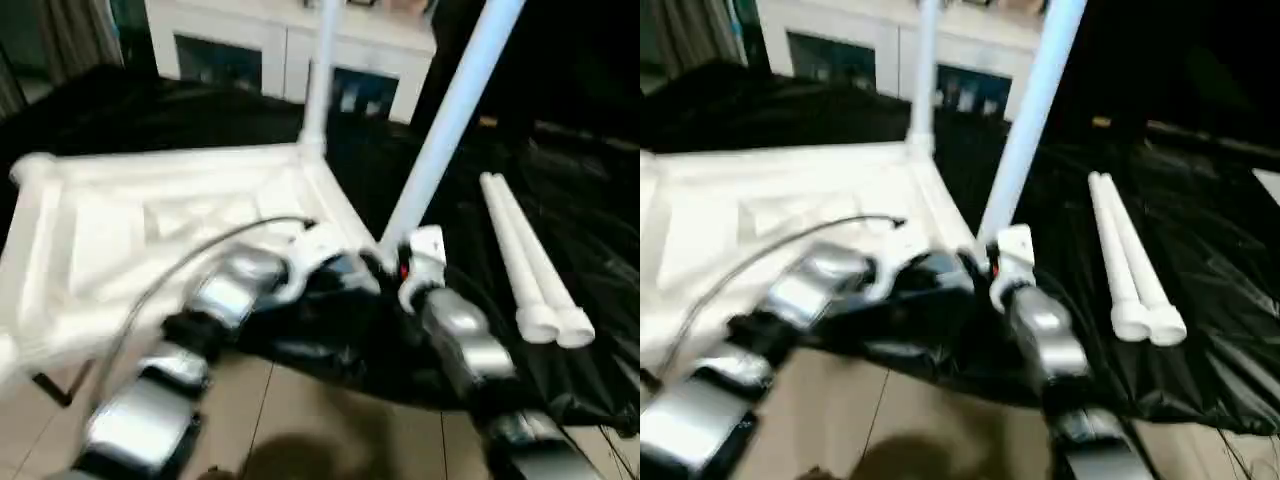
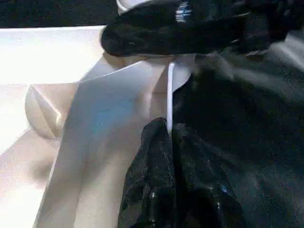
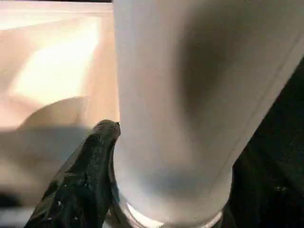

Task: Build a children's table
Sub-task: Rotate leg to tighten

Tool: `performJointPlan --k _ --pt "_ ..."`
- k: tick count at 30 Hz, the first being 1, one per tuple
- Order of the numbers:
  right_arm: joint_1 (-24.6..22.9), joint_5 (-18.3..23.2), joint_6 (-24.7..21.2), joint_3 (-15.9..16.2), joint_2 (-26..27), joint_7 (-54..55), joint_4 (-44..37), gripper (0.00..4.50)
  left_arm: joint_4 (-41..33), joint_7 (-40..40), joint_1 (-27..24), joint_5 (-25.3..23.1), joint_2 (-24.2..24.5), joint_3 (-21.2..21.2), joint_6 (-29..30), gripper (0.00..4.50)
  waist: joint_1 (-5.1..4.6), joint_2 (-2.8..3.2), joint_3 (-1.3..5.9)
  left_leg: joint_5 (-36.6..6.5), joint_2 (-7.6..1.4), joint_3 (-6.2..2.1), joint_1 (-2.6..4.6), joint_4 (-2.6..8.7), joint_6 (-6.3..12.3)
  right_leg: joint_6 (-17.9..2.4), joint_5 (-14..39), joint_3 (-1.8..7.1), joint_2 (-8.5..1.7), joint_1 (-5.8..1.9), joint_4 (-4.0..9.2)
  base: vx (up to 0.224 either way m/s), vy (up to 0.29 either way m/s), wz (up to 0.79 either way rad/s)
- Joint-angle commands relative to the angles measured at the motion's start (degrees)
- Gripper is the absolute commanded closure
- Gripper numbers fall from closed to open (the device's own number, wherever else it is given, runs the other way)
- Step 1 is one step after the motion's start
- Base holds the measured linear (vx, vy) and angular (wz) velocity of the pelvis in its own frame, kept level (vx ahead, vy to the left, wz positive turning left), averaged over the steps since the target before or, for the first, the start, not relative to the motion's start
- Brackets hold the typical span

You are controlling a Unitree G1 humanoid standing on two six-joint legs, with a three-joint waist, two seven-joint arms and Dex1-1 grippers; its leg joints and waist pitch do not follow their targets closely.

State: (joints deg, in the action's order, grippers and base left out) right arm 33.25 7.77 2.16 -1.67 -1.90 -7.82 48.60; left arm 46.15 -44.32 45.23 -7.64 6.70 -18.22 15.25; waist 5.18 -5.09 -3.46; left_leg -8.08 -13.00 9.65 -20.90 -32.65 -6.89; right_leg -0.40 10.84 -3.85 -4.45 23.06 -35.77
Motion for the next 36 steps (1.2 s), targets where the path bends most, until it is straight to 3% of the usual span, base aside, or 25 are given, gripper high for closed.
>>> performJointPlan --k 1,7,8,11,13,14,17,19,21,24,30,35,36 --pt "-0.7 1.2 -1.3 -2.0 0.2 3.1 4.0 1.81 1.2 3.6 0.4 -0.1 -0.8 1.1 -0.2 4.50 -0.10 0.77 3.52 -23.3 0.32 0.03 0.91 3.55 -0.39 -5.9 25.0 1.86 -3.07 -1.55 6.24 0.000 0.000 0.00" --pt "2.0 1.6 0.7 -2.9 1.7 1.8 7.2 1.81 2.9 3.9 1.1 -2.7 -0.7 -1.1 -2.0 4.50 -0.07 0.92 3.66 -22.1 0.26 0.15 0.54 3.70 0.35 -6.9 20.5 1.98 -2.88 -1.77 5.82 0.000 0.000 0.00" --pt "2.1 2.6 1.1 -3.5 2.0 -0.3 7.0 1.11 3.4 4.0 1.2 -3.1 -0.4 -1.3 -2.5 4.50 -0.03 0.85 3.70 -22.6 0.26 0.13 0.54 3.71 0.54 -6.7 21.6 1.94 -2.98 -1.80 5.94 0.000 0.000 0.00" --pt "2.2 3.1 2.4 -3.7 1.7 -2.8 6.7 1.05 4.2 3.2 1.5 -3.5 0.3 -1.8 -3.5 4.50 -0.06 0.76 3.64 -23.2 0.26 0.10 0.46 3.73 0.89 -6.6 22.8 1.90 -3.05 -1.85 6.08 0.000 0.000 0.00" --pt "1.8 3.4 2.7 -3.0 0.6 -6.5 5.1 0.77 4.1 0.3 1.3 -3.5 1.5 -2.3 -4.9 4.50 -0.02 0.77 3.64 -23.1 0.19 0.00 0.47 3.82 0.82 -6.3 23.7 1.80 -3.09 -1.84 6.19 0.000 0.000 0.00" --pt "1.1 3.2 2.5 -2.1 -0.4 -8.8 3.4 0.64 3.4 -2.0 0.9 -3.2 2.4 -2.7 -6.4 4.50 -0.02 0.82 3.65 -22.4 0.22 -0.08 0.10 3.95 1.01 -6.2 23.9 1.81 -3.23 -2.19 6.33 0.000 0.000 0.00" --pt "-1.7 2.5 1.6 0.7 -3.6 -16.0 -1.7 0.61 1.6 -7.4 -0.2 -2.2 4.2 -3.1 -8.1 4.50 0.23 0.73 3.80 -20.8 0.11 0.11 0.29 3.85 1.44 -7.2 20.7 1.97 -3.11 -2.19 6.09 0.000 0.000 0.00" --pt "-4.6 2.1 1.3 3.1 -6.5 -23.2 -6.2 0.61 0.2 -11.8 -1.0 -1.3 5.9 -3.5 -8.4 4.50 0.63 0.67 3.91 -18.3 -0.05 0.28 0.05 3.78 2.26 -8.6 16.1 2.20 -3.13 -2.55 5.53 0.000 0.000 0.00" --pt "-9.1 1.7 2.3 6.9 -10.8 -32.6 -12.8 0.61 -3.0 -20.4 -2.9 0.4 8.7 -5.0 -10.7 4.50 1.03 0.60 3.91 -16.8 -0.15 0.38 0.13 3.70 3.13 -9.6 12.9 2.24 -3.06 -2.75 5.28 0.000 0.000 0.00" --pt "-11.5 2.3 2.2 7.8 -13.2 -36.2 -16.6 0.61 -5.4 -23.9 -4.0 0.1 11.1 -6.5 -11.1 4.50 1.04 0.85 4.12 -15.6 -0.31 0.44 0.19 3.70 3.14 -11.2 9.1 2.27 -2.92 -2.71 4.63 0.017 0.000 0.00" --pt "-15.7 5.5 -1.3 9.2 -18.2 -45.2 -24.4 0.61 -10.4 -30.0 -5.7 1.5 14.8 -6.8 -11.9 4.50 1.33 0.82 4.04 -15.5 -0.51 0.57 0.58 3.78 2.95 -12.4 7.1 2.30 -2.88 -2.82 4.43 0.000 0.000 0.00" --pt "-16.6 6.1 -3.4 9.8 -18.9 -47.8 -25.9 0.61 -13.0 -32.7 -6.5 2.7 15.9 -6.5 -11.1 4.50 1.41 0.90 3.90 -16.7 -0.48 0.55 0.61 3.89 2.34 -11.4 10.6 2.40 -3.14 -2.75 4.80 0.000 0.000 0.00" --pt "-16.5 5.8 -3.3 9.8 -18.8 -47.8 -25.6 0.78 -12.9 -32.7 -6.5 2.7 15.9 -6.4 -11.3 4.50 1.34 0.87 3.94 -16.7 -0.49 0.53 0.56 3.91 2.10 -11.4 10.7 2.37 -3.11 -2.72 4.78 0.000 0.000 0.00"
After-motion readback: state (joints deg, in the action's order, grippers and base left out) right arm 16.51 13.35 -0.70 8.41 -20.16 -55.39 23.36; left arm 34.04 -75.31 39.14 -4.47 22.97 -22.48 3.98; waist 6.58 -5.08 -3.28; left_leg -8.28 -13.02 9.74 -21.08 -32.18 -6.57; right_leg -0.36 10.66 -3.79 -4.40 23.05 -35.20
